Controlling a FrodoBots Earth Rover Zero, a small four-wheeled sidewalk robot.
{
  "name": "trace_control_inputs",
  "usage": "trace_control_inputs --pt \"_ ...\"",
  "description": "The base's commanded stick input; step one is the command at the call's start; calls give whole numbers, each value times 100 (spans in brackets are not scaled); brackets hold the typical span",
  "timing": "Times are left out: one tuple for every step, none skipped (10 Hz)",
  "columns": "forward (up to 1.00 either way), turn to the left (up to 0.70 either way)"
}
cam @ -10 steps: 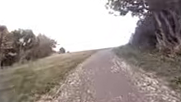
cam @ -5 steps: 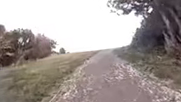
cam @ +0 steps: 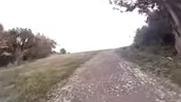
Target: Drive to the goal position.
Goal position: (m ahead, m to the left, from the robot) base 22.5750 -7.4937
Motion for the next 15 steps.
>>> trace_control_inputs --pt "100 -8" --pt "100 0" --pt "100 0" --pt "100 0" --pt "100 0" --pt "100 0" --pt "100 0" --pt "100 0" --pt "100 0" --pt "100 0" --pt "100 0" --pt "100 0" --pt "100 0" --pt "100 0" --pt "100 0"
